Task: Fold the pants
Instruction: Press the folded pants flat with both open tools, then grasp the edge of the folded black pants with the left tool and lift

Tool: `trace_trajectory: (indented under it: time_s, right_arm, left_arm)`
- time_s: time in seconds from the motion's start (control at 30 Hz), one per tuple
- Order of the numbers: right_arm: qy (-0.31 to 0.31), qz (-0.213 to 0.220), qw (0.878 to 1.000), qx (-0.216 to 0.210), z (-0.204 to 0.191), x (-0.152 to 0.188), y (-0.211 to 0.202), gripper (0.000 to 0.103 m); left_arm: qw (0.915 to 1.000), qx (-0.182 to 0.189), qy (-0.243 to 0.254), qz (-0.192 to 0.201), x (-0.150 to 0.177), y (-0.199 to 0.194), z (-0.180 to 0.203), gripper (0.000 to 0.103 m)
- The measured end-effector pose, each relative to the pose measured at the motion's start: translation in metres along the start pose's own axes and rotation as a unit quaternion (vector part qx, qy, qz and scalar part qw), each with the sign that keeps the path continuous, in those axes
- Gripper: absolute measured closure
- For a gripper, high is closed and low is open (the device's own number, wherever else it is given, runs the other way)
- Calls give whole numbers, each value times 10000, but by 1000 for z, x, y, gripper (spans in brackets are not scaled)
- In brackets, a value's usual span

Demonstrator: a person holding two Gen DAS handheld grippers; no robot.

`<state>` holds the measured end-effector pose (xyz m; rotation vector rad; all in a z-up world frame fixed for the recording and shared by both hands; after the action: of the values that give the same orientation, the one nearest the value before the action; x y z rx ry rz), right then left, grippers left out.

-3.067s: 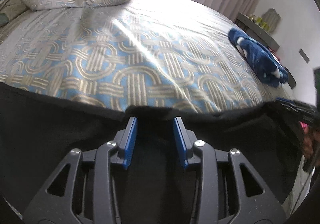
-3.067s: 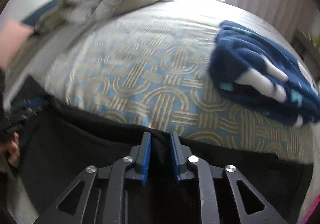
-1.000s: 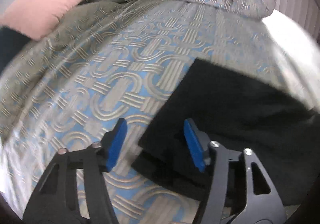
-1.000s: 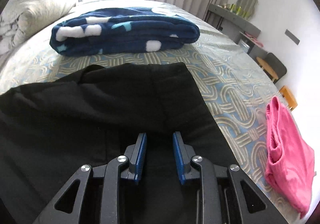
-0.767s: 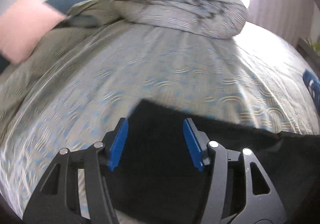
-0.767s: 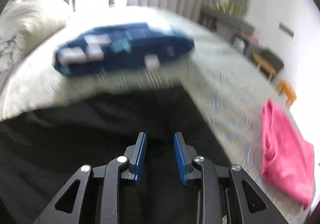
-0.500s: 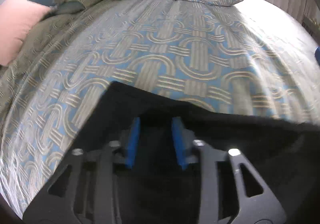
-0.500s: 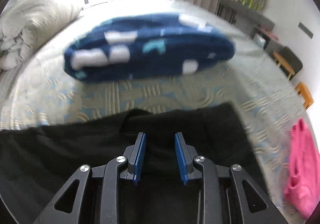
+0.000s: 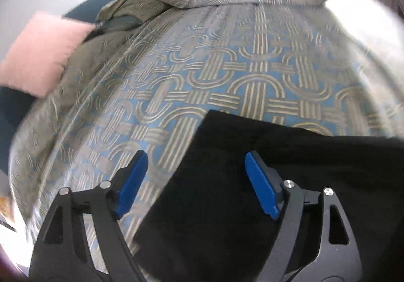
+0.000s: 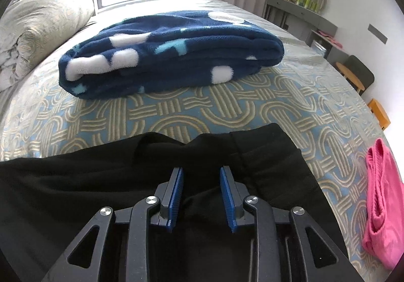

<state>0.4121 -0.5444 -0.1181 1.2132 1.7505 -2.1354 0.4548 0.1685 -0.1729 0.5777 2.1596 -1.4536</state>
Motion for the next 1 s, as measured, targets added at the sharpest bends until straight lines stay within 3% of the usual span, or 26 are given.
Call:
trace_trajectory:
  time_s: [0.1, 0.17, 0.23, 0.33, 0.47, 0.6, 0.7, 0.87, 0.93, 1.0]
  right_arm:
    - [200, 308, 9982, -468, 3, 0, -48, 62]
    - [216, 604, 9959, -645, 13, 6, -87, 43]
    - [211, 694, 9929, -938, 23, 21, -119, 40]
    - [377, 589, 9876, -1404, 36, 50, -151, 34]
    - [670, 216, 9734, -2180, 17, 89, -175, 32]
    - [202, 62, 9685, -2481, -36, 127, -190, 32]
    - [-237, -74, 9650, -2612, -88, 152, -197, 32]
    - [-700, -230, 9533, -2931, -161, 176, -217, 32]
    - [-949, -204, 9511, -2931, -180, 185, -224, 32]
    - [-1079, -207, 9489, -2958, -190, 190, -228, 32]
  left_arm:
    - [9965, 668, -453, 219, 7, -37, -27, 23]
    - [9927, 933, -725, 259, 16, -58, -58, 23]
    - [9865, 1282, -998, 191, 28, -72, -80, 23]
    - [9786, 1567, -1330, 102, 48, -84, -102, 23]
    - [9617, 2152, -1698, -73, 77, -93, -92, 23]
    - [9295, 2938, -2196, -379, 103, -90, -63, 23]
    - [9077, 3324, -2491, -601, 111, -80, -41, 23]
    - [8626, 3816, -3148, -1063, 120, -50, -12, 24]
    - [8490, 3948, -3355, -1038, 118, -44, -10, 24]
    - [8408, 4042, -3482, -914, 110, -40, -11, 24]
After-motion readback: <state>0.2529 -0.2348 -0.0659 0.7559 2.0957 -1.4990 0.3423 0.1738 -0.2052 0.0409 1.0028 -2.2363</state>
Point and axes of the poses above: each gripper's, at about its wrist camera, not at the fingertips, and y roughly the way its jaws point, z to its right, x to its underside, the point moved 10 cm from there along y, roughly the way its jaws point, and after that the axes turned 8 degrees about y, right-handed, at the moved point
